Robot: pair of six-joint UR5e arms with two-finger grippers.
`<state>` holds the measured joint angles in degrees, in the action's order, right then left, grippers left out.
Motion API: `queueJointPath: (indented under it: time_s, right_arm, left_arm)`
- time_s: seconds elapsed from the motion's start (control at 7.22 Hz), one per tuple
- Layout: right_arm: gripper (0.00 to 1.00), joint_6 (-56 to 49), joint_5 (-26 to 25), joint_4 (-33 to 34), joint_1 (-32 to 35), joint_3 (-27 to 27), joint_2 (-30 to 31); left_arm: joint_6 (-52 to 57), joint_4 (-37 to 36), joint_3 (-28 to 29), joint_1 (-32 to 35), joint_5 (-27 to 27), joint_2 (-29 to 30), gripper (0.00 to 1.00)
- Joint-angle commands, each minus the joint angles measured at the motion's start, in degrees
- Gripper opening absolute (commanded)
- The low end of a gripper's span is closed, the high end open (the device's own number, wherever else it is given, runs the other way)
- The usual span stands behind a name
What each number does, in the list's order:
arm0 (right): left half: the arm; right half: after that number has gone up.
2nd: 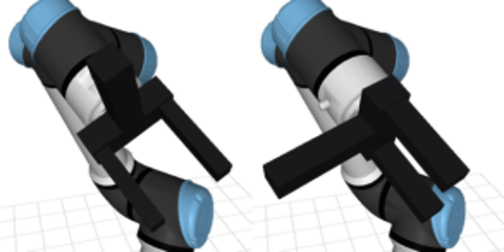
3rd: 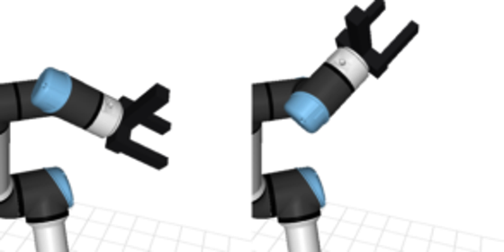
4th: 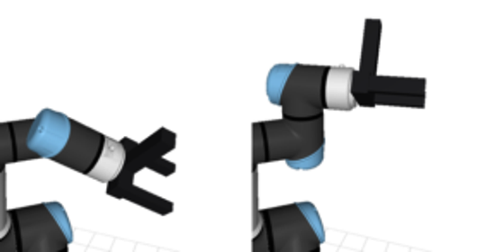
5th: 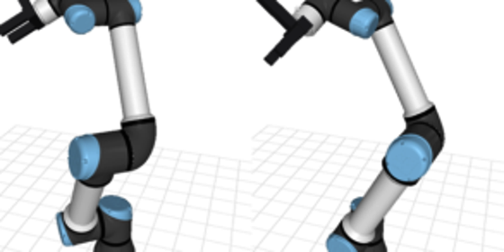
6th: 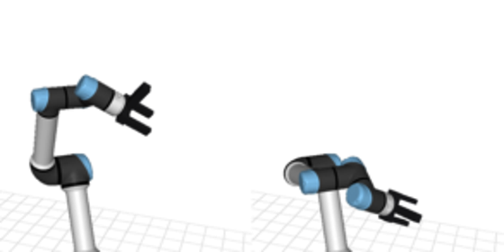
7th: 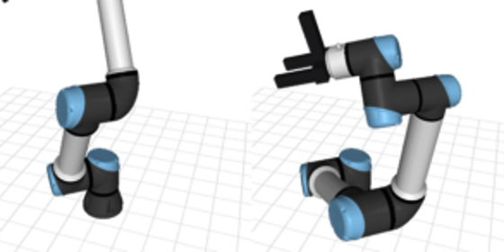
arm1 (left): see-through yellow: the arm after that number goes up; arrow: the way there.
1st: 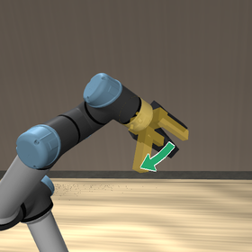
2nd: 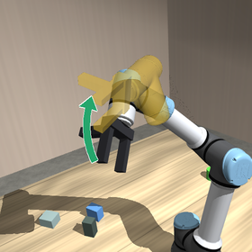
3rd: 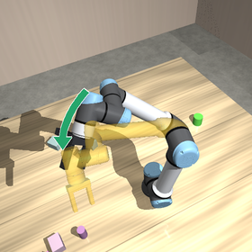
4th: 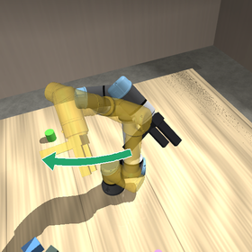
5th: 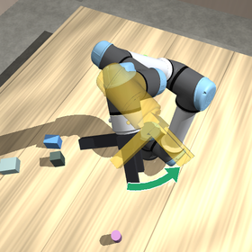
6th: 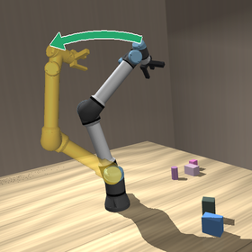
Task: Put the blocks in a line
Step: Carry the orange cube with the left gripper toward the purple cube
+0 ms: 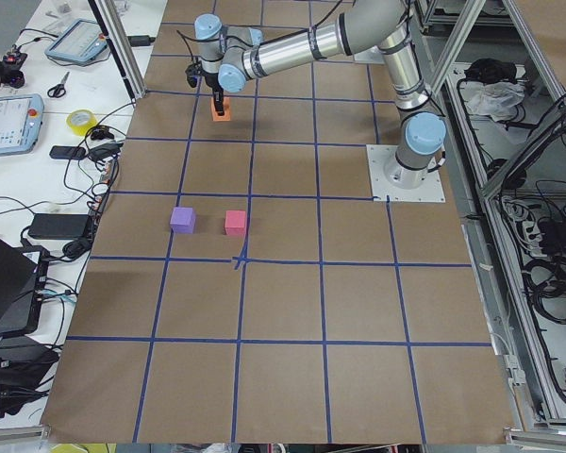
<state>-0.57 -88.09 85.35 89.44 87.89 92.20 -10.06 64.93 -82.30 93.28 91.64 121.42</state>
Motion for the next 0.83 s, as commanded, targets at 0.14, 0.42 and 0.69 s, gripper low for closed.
queueJointPath:
  time_s: [0.14, 0.42, 0.69]
  right_arm:
    - [1.0, 2.0, -0.6, 0.0, 1.4, 0.1, 0.2]
    - [1.0, 5.5, -0.5, 0.1, 2.1, 0.1, 0.1]
    - [1.0, 6.1, -0.6, -0.1, 3.2, 0.1, -0.2]
  left_arm:
    - [14.6, 4.3, -0.5, -15.4, -0.1, -3.6, 0.0]
    - [27.2, 8.7, -0.2, -26.8, -1.5, -3.5, 0.0]
    - [38.7, 5.8, 1.3, -32.9, -0.1, -1.3, 0.0]
